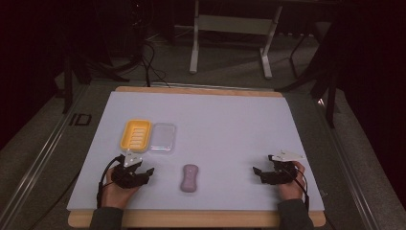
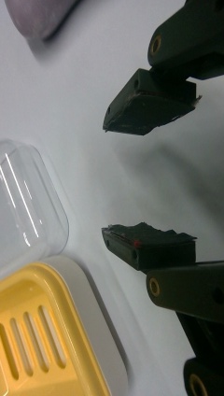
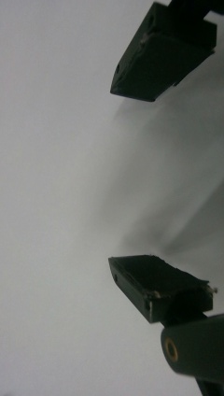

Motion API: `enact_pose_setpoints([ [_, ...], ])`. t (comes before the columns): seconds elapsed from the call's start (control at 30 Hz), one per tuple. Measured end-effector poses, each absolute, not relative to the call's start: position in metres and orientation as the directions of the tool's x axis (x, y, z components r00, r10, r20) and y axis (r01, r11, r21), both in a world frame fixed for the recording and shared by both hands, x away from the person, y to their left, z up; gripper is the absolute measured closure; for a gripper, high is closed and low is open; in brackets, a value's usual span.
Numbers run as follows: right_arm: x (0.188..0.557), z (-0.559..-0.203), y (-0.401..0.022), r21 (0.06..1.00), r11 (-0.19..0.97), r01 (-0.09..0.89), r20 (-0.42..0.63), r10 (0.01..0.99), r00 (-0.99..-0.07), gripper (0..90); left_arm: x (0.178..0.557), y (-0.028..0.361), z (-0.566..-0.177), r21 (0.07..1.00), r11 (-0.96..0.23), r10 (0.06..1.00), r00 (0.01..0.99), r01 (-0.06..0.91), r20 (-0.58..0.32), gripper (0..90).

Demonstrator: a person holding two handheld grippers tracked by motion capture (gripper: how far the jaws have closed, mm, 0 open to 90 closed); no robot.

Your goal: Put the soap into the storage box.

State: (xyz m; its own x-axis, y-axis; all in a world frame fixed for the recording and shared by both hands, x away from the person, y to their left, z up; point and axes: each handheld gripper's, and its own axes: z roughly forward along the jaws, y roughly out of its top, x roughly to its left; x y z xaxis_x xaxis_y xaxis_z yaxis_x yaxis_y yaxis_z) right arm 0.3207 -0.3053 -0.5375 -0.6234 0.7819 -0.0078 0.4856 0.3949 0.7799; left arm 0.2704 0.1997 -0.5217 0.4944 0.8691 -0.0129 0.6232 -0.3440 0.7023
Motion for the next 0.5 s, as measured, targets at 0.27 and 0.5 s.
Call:
enact_pose_setpoints([
  [0.27,0.315,-0.536,-0.306,0.81,0.369,0.456,-0.051,0.819,-0.572,14.5,0.271,0.191,-0.508,0.69,-0.34,0.859,0.51,0.639,-0.049,41.4],
  [0.5,0.314,-0.536,-0.309,0.826,0.336,0.453,-0.032,0.83,-0.557,14.5,0.274,0.184,-0.497,0.696,-0.341,0.833,0.547,0.631,-0.088,39.3],
])
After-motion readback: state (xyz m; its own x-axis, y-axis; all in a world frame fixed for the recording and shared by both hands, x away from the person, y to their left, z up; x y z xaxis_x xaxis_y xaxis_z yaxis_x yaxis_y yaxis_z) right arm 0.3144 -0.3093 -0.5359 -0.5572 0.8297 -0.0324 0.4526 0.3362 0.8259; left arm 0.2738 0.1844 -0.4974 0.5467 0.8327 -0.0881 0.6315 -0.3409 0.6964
